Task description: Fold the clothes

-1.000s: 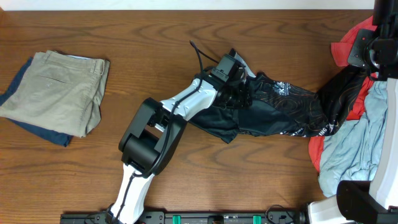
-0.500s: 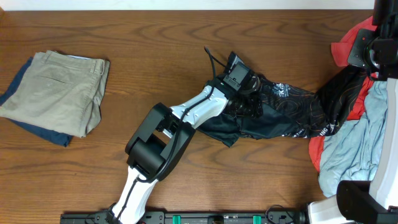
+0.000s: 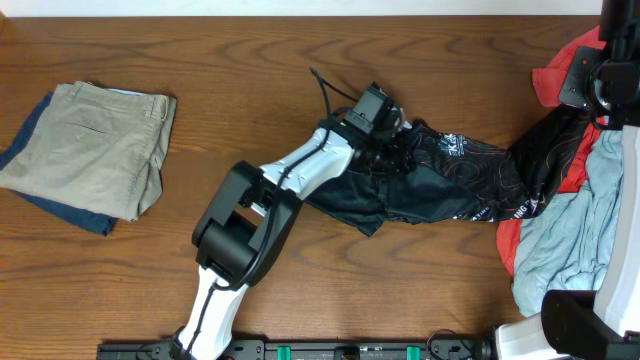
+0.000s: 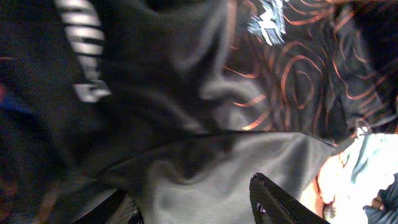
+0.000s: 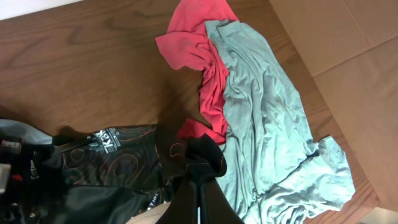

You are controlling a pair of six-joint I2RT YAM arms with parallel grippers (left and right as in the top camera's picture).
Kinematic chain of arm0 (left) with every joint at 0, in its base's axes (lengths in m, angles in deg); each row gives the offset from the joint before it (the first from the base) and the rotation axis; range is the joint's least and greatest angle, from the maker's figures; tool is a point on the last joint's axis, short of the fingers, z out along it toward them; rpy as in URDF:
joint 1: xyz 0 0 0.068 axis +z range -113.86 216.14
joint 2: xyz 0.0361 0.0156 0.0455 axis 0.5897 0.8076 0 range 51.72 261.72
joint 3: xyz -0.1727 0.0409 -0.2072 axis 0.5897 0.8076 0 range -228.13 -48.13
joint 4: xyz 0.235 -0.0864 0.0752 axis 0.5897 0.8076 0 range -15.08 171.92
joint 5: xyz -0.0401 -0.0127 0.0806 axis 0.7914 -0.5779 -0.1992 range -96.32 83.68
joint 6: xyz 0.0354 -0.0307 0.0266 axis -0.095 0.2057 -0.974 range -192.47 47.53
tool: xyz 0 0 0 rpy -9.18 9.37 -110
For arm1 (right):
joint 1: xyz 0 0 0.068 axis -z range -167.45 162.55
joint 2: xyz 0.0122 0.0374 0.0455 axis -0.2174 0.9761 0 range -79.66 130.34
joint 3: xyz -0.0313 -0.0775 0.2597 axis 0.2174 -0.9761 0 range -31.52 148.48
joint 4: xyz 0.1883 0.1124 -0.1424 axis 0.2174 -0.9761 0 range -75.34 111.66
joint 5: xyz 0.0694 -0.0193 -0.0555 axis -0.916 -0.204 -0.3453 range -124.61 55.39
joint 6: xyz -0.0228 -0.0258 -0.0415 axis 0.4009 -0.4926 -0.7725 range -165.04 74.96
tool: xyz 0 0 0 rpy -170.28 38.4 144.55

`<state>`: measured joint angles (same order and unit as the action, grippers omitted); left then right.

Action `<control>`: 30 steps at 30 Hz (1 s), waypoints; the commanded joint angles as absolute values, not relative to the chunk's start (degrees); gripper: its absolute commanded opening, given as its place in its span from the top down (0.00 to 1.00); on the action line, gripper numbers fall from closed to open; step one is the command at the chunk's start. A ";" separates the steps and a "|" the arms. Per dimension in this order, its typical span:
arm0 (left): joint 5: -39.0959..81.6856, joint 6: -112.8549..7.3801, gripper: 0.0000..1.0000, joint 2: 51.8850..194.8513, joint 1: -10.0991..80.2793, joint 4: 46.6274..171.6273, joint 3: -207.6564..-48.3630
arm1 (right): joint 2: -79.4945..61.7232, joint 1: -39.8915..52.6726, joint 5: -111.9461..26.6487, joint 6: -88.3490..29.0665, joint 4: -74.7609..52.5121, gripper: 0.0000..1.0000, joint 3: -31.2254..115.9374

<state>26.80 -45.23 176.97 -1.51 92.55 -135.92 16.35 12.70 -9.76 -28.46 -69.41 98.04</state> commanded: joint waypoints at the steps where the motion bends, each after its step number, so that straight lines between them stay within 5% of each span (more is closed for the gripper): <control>1: 28.09 -44.51 0.46 175.09 -3.06 92.31 -137.30 | 16.26 13.13 -9.59 -27.48 -69.47 0.99 97.99; 19: 22.08 -44.53 0.46 176.10 -3.83 94.76 -136.56 | 16.26 13.13 -9.59 -27.48 -69.45 0.99 97.99; 30: 19.98 -44.51 0.55 176.10 -7.37 94.08 -135.79 | 16.26 13.13 -9.59 -27.48 -69.49 0.99 97.99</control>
